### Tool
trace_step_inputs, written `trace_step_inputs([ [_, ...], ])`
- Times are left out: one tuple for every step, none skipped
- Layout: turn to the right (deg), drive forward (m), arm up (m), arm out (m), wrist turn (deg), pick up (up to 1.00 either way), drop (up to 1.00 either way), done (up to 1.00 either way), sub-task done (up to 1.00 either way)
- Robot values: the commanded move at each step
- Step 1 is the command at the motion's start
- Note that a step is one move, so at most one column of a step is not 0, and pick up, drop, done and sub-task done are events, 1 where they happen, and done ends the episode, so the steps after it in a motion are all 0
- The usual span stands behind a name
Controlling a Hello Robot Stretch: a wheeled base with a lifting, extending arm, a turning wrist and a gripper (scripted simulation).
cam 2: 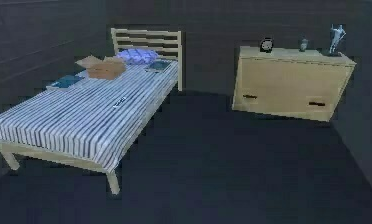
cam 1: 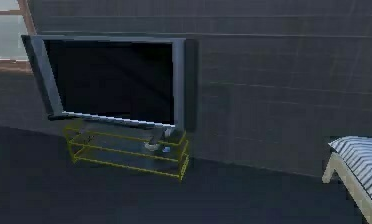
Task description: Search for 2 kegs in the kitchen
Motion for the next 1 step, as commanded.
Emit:
trace_step_inputs([
  [-45.0, 0.00, 0.00, 0.00, 0.0, 0.00, 0.00, 0.00, 0.00],
])
